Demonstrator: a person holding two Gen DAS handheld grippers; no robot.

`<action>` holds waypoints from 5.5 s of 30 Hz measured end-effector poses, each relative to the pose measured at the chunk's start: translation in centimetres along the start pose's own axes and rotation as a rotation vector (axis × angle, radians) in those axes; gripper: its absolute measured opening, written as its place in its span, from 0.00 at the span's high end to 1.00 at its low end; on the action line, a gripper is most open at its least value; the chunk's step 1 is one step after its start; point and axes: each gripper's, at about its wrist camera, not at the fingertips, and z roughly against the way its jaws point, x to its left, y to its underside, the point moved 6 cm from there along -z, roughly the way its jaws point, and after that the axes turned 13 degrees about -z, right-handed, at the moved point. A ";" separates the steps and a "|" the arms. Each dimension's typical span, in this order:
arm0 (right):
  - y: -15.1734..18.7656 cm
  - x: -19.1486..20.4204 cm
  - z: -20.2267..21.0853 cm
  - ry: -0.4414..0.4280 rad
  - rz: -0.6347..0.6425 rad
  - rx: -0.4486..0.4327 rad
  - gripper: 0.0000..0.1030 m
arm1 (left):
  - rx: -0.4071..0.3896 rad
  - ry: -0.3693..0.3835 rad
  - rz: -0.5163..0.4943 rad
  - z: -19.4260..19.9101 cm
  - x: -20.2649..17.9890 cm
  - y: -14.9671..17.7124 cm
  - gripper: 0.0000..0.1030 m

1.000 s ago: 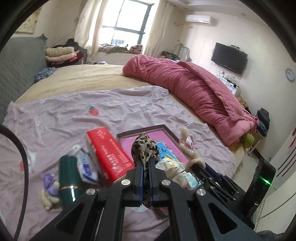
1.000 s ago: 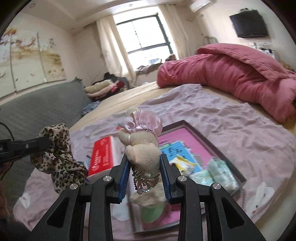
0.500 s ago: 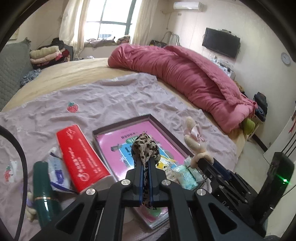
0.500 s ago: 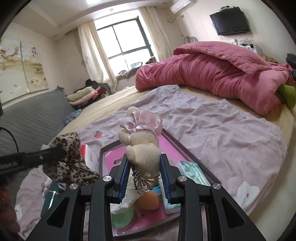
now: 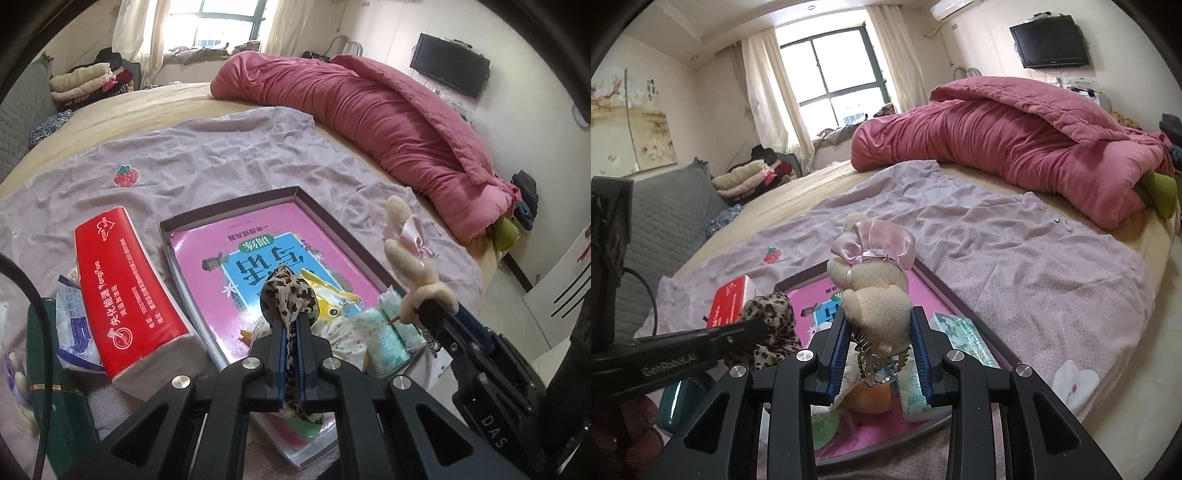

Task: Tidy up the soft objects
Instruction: 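Lift and carry the scrunchie with the left gripper while the right carries the bunny toward the tray, then lower the scrunchie onto the book and open the left gripper while the right releases the bunny beside it, then move both open grippers back toward the remaining items beside the thermos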

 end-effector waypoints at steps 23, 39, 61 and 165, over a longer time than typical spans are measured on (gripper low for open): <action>3.1 -1.0 -5.1 0.141 0.082 0.239 0.65 | 0.059 -0.035 -0.026 -2.7 0.6 1.0 0.95; 2.5 -0.3 -4.2 0.113 0.085 0.190 0.57 | 0.078 -0.032 -0.024 -3.4 0.6 1.5 0.95; 1.4 -1.2 -3.3 0.107 0.023 0.129 0.44 | 0.087 0.011 -0.009 -3.6 0.4 1.5 0.60; 9.5 20.3 3.2 -0.180 0.730 -0.014 0.27 | -0.055 -0.272 0.343 17.6 20.7 16.6 0.40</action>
